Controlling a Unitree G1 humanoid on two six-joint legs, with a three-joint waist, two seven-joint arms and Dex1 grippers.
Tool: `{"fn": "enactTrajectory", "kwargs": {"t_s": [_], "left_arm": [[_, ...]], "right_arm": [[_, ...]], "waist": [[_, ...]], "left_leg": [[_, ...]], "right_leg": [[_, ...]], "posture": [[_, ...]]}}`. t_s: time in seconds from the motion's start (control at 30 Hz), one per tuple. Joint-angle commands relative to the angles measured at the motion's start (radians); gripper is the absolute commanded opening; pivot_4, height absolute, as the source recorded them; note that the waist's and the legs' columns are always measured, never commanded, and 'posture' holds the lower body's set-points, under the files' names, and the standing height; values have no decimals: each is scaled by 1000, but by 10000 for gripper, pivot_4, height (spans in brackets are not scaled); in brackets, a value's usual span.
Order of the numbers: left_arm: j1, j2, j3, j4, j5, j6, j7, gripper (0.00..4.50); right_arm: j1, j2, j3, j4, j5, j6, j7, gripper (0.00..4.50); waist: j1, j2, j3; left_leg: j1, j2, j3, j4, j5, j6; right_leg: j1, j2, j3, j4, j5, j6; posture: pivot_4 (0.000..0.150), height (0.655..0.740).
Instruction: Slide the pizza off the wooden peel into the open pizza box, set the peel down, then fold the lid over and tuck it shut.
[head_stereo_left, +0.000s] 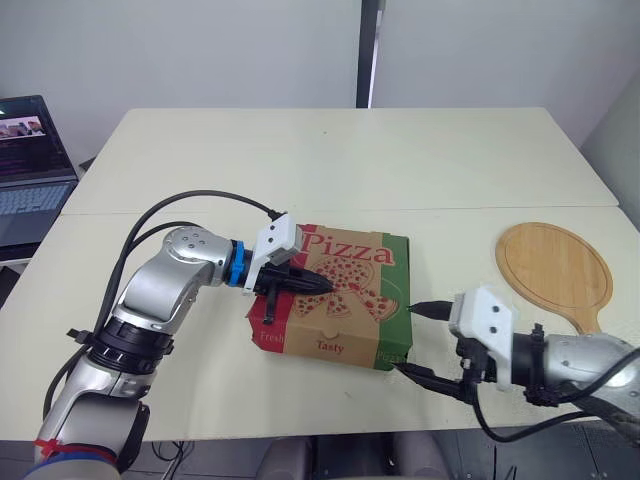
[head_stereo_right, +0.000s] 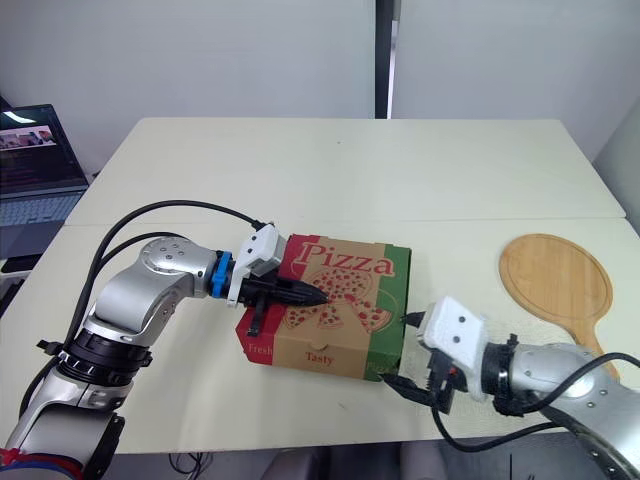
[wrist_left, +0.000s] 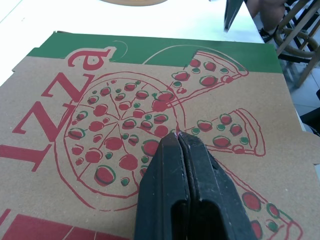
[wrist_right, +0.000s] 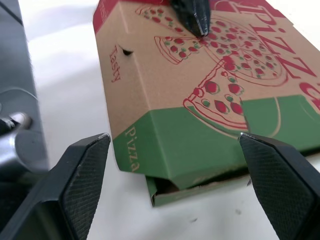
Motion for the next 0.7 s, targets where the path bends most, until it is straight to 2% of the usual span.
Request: {"fn": "enactTrajectory", "kwargs": {"t_s": [0.03,0.2,0.7], "left_arm": [[-4,0,13,-8,-3,-9,2,0],[-8,0,16,-6,-5,-13,1,0],[-27,7,32,-3,-23,-9,-9,0]], "right_arm": [[-19,-7,81,29,-150,-86,-10,44742],[-53,42,96,90,-231,-126,-25,44742],[-102,114,33,81,-182,-57,3,44742]], "waist": [[0,0,0],[0,0,0],[-1,0,0]], "left_leg": [[0,0,0,0,0,0],[0,0,0,0,0,0],[0,0,0,0,0,0]], "right_leg": [[0,0,0,0,0,0],[0,0,0,0,0,0],[0,0,0,0,0,0]], "posture": [[1500,7400],[1500,7400],[1500,7400]]}}
